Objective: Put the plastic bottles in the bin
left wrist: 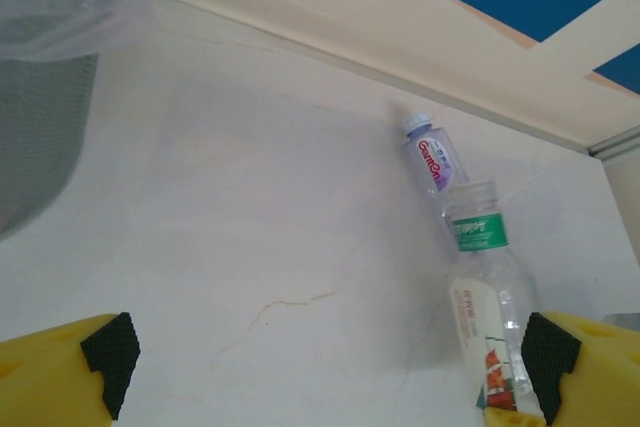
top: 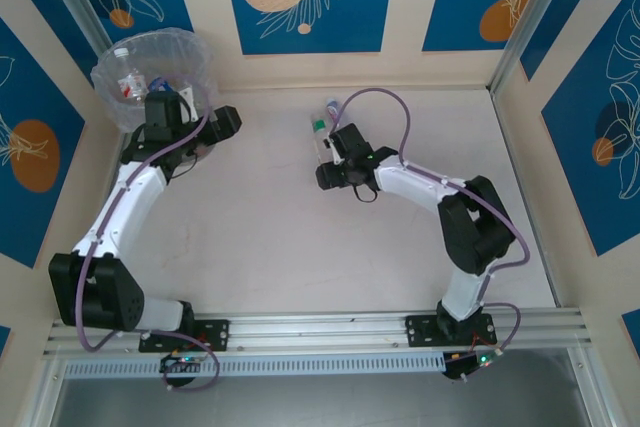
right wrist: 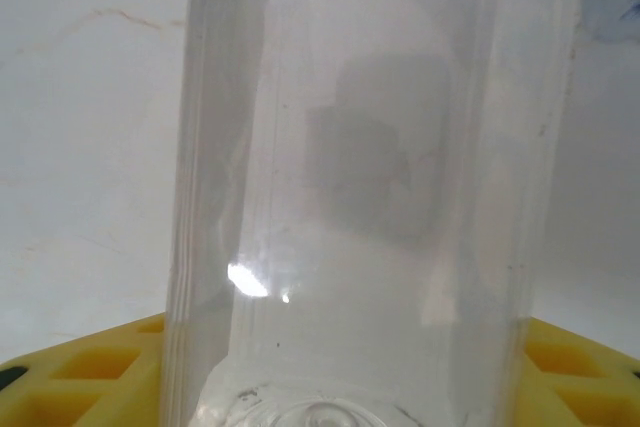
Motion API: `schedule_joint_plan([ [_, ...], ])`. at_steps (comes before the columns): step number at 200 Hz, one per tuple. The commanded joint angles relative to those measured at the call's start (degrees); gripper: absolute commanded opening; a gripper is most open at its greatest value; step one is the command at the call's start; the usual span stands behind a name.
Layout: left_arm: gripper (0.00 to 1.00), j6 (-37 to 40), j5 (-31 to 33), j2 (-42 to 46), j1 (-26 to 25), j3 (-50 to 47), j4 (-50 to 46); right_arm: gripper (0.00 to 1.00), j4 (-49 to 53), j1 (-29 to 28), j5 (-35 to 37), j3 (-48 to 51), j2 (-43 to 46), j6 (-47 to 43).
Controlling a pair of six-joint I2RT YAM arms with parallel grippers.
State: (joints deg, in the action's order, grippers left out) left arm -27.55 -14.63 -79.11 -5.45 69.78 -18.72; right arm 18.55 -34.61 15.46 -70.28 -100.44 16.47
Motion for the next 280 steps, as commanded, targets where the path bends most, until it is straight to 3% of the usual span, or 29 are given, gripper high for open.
schedule_joint_plan([
  [1, 0.99, -1.46, -2.37, -0.62, -0.49, 0.28, 2.19, 0.54, -5.13, -0.15, 0.10, 2.81, 3.83, 2.25],
  [81, 0.99, -0.96, -5.48, -1.04, -3.36, 2.38, 0.50, 0.53, -15.67, -1.50, -7.46, 9.44, 14.62, 4.58],
  [165, 0.99, -9.14, -21.95, -0.70, -10.36, 0.30, 16.51, 0.52, -30.53, -4.10, -13.96, 18.16, 23.75, 7.66],
  [188, 0.99, -9.99, -20.43, -0.90, -12.70, 0.83, 17.27, 0.51, -35.20, -5.44, -14.49, 20.15, 23.82, 9.77],
  [251, 0.99, -13.53, -16.64, -4.84, -16.03, 2.56, 16.39, 0.51, -37.16, -10.16, -6.43, 20.22, 20.93, 7.52],
  [280, 0.99, -10.73, -16.50, -6.28, -18.18, 4.20, 13.60, 0.52, -34.83, -10.98, -5.23, 18.69, 20.10, 6.40],
])
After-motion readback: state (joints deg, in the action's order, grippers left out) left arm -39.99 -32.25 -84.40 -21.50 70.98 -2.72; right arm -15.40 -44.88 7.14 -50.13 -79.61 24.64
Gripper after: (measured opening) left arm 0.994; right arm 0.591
